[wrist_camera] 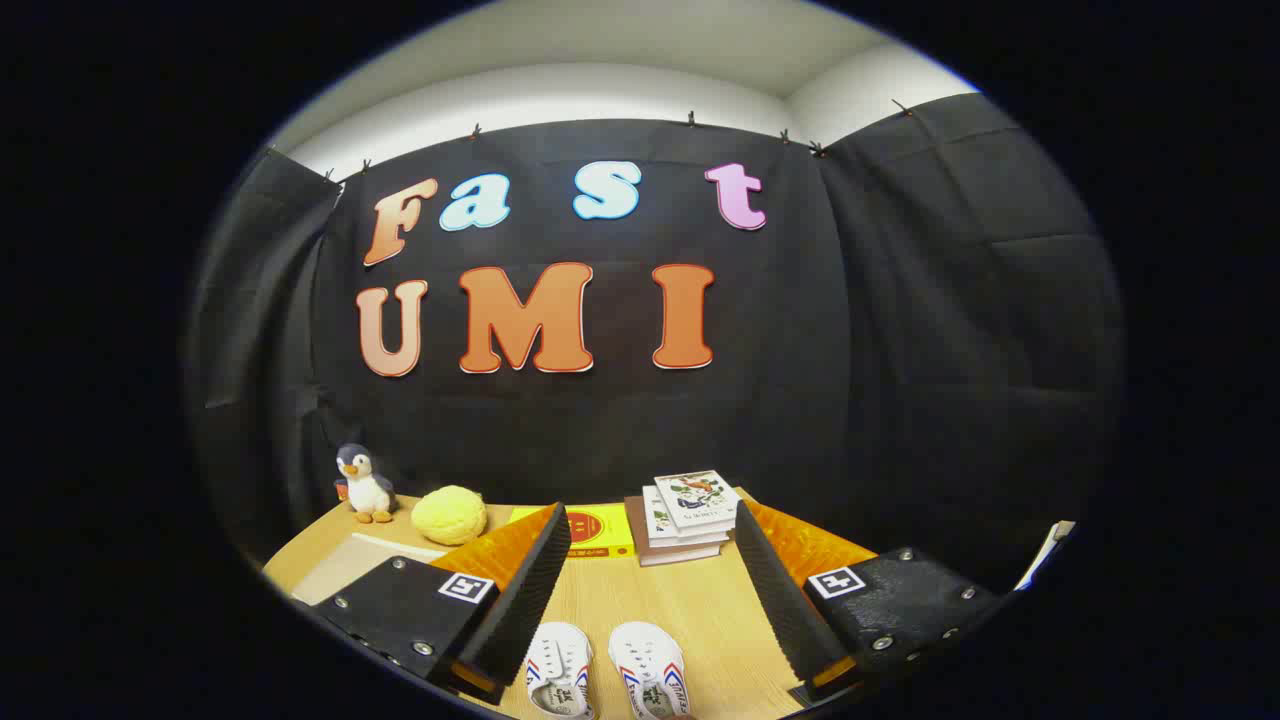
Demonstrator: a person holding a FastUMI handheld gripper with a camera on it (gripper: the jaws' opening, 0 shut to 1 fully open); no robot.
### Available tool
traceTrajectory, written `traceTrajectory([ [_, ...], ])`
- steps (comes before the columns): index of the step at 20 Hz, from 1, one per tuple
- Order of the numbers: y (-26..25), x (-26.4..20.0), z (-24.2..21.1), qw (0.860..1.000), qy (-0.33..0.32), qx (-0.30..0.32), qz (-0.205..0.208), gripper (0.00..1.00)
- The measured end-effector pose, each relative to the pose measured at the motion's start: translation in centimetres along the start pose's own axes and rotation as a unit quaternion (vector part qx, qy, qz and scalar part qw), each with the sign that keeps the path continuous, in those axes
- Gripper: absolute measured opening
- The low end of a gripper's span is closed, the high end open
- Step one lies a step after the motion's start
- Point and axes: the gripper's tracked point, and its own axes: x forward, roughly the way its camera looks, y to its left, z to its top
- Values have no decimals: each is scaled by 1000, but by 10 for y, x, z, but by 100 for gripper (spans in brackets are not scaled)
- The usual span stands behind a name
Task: Open the storage box then place both shoes into the box .Put the left shoe in first, then the right shoe, with the right side of both shoes facing outward in a uniform manner.
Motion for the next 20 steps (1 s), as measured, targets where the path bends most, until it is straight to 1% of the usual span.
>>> traceTrajectory([
  [3,9,9,-4,999,3,-12,30,98],
  [7,24,19,-3,998,7,-5,69,98],
  [11,31,24,-12,995,12,-10,95,98],
  [14,35,28,-23,994,26,-2,106,98],
  [17,49,31,-44,989,55,14,138,98],
  [20,67,31,-73,977,101,41,182,98],
])
